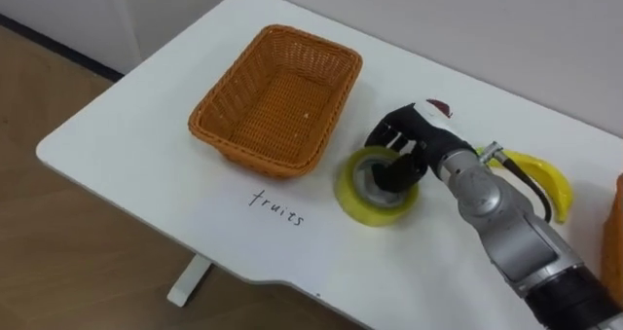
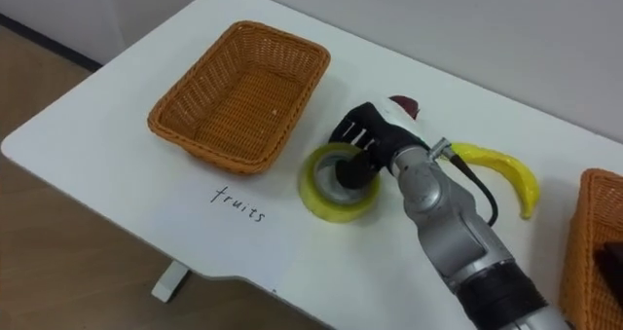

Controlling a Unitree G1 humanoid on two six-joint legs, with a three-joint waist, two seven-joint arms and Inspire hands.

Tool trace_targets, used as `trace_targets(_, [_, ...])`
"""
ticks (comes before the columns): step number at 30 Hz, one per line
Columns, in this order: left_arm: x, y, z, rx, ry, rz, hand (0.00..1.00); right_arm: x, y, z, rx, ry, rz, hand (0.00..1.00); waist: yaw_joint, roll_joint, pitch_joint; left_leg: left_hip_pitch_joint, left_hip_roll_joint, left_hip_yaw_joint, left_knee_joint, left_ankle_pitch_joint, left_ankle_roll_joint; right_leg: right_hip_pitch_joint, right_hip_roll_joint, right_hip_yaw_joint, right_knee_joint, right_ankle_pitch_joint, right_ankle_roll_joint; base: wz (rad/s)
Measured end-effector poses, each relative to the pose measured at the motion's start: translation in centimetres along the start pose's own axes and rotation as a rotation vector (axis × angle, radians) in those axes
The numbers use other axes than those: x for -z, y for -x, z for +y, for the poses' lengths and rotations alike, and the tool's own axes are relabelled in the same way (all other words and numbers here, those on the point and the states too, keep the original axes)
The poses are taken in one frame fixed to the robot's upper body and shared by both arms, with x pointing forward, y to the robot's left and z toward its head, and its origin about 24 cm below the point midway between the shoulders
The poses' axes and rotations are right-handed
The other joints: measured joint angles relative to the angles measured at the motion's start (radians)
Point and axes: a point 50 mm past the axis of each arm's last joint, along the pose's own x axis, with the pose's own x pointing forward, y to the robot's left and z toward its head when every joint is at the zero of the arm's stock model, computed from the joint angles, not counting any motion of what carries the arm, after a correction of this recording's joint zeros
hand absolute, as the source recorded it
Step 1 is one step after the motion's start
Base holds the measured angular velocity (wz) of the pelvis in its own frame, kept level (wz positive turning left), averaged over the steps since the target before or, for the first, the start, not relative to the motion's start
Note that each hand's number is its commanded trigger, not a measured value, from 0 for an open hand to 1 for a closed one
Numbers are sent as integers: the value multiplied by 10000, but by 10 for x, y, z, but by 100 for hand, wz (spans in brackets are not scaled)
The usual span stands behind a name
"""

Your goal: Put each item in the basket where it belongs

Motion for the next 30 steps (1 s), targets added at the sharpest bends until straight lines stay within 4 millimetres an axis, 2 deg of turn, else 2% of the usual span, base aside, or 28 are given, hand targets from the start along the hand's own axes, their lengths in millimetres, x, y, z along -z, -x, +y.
trace_targets(2, [-2, 0, -2, 43, 34, -64, 0, 0, 0, 0, -7, -3, -10, 100, -21, 41, -34, 144, 4, 50, -54, 5, 7, 45, -3, 49, 0, 0, 0, -9])
trace_targets(3, [-3, 0, -3, 71, 120, -88, 0, 0, 0, 1, -63, -6, 4, 100, -20, 87, -16, 299, 5, 93, -144, 14, 20, 161, -6, 81, -16, 2, 4, -10])
trace_targets(4, [-3, 1, -4, 99, 131, -117, 0, 1, 1, 2, -170, -7, 23, 100, -40, 141, -38, 407, 1, 121, -211, 17, 25, 235, -13, 115, -14, 4, 8, -10])
trace_targets(7, [-6, 1, -4, 115, 220, -224, 0, 1, 1, 0, -240, 233, 111, 100, -200, 171, -36, 535, -2, 122, -290, 21, 30, 342, -11, 135, -21, 4, 10, -2])
trace_targets(10, [-3, 1, -5, 119, 296, -40, 0, -2, 2, -7, -99, 448, 76, 100, -388, 176, -43, 547, -11, 123, -292, 24, 35, 354, -14, 139, -21, 10, 20, 0])
trace_targets(16, [-3, 1, -5, 126, 311, -3, 0, 4, 4, -25, 485, 85, 347, 100, -642, 214, -37, 647, -23, 129, -330, 32, 48, 424, -22, 162, -18, 19, 34, 0])
trace_targets(17, [-3, 1, -5, 128, 310, 2, 0, 5, 4, -27, 563, 40, 373, 100, -656, 255, -22, 663, -23, 130, -330, 31, 48, 438, -22, 168, -18, 19, 35, 0])
trace_targets(19, [-3, 0, -6, 147, 317, 79, 0, 6, 5, -33, 774, -1, 374, 100, -815, 325, -60, 696, -23, 135, -331, 31, 48, 462, -23, 174, -19, 19, 36, 0])
trace_targets(21, [-4, 0, -8, 178, 334, 133, 0, 3, 7, -37, 916, -55, 255, 100, -883, 400, -48, 762, -21, 155, -347, 32, 49, 512, -22, 194, -19, 19, 35, -2])
trace_targets(24, [-6, -1, -10, 211, 340, 137, 0, 1, 9, -40, 1084, -114, 96, 100, -1070, 515, -77, 791, -20, 191, -365, 40, 57, 522, -24, 236, -13, 19, 35, -5])
trace_targets(30, [-11, -1, -11, 314, 538, -62, 0, 2, 12, -45, 1294, -247, 51, 100, -1292, 473, -104, 930, 1, 413, -473, 62, 67, 526, -12, 473, -12, 24, 43, -9])
